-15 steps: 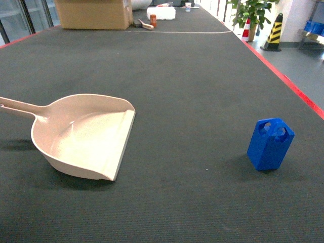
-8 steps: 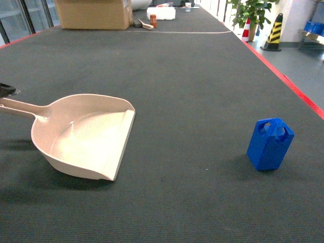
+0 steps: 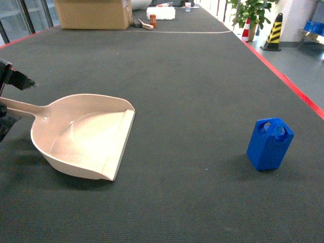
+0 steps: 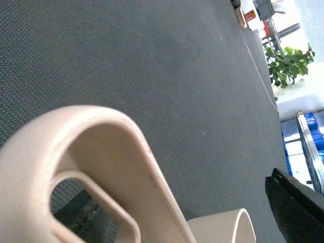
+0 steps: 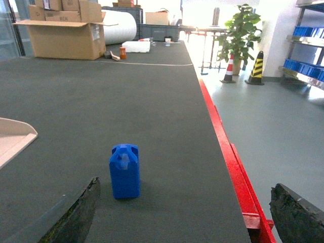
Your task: Place part in tray to right shelf
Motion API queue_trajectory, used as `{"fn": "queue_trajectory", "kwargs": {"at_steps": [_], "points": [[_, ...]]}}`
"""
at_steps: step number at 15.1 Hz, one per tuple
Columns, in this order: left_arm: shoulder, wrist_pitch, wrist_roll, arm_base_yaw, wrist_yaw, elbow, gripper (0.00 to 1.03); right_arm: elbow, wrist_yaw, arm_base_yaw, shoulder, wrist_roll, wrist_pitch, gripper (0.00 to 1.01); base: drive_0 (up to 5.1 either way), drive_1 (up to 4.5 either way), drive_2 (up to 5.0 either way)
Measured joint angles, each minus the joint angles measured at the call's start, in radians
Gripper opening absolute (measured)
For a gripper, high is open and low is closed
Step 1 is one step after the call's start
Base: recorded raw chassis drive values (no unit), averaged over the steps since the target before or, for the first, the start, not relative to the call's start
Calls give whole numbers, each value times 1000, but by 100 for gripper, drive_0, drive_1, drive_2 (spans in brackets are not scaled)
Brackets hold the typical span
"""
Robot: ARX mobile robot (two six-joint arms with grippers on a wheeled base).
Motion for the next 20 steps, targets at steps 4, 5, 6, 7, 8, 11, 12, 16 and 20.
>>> {"fn": "queue_trajectory", "kwargs": {"at_steps": [4, 5, 6, 7, 8, 11, 12, 16, 20], "points": [[0, 66, -54, 26, 56, -36, 32, 0, 0, 0, 0, 0, 0, 98, 0, 0, 0], [-2, 90, -83, 28, 71, -50, 24, 0, 0, 0, 0, 0, 0, 98, 0, 0, 0], [-10, 111, -118, 29, 87, -64, 21, 0, 0, 0, 0, 0, 0, 98, 0, 0, 0], [-27, 130, -139, 27, 99, -82, 20, 0, 0, 0, 0, 0, 0, 98, 0, 0, 0], [-45, 148, -148, 21, 105, -99, 19, 0, 0, 0, 0, 0, 1, 98, 0, 0, 0], [-91, 188, -161, -11, 135, -143, 18, 0, 0, 0, 0, 0, 0, 98, 0, 0, 0], [-101, 211, -171, -31, 147, -156, 18, 0, 0, 0, 0, 0, 0, 98, 0, 0, 0], [-180, 251, -278, -165, 164, -199, 17, 0, 0, 0, 0, 0, 0, 98, 0, 0, 0], [-211, 296, -388, -312, 175, -237, 17, 0, 0, 0, 0, 0, 0, 98, 0, 0, 0]]}}
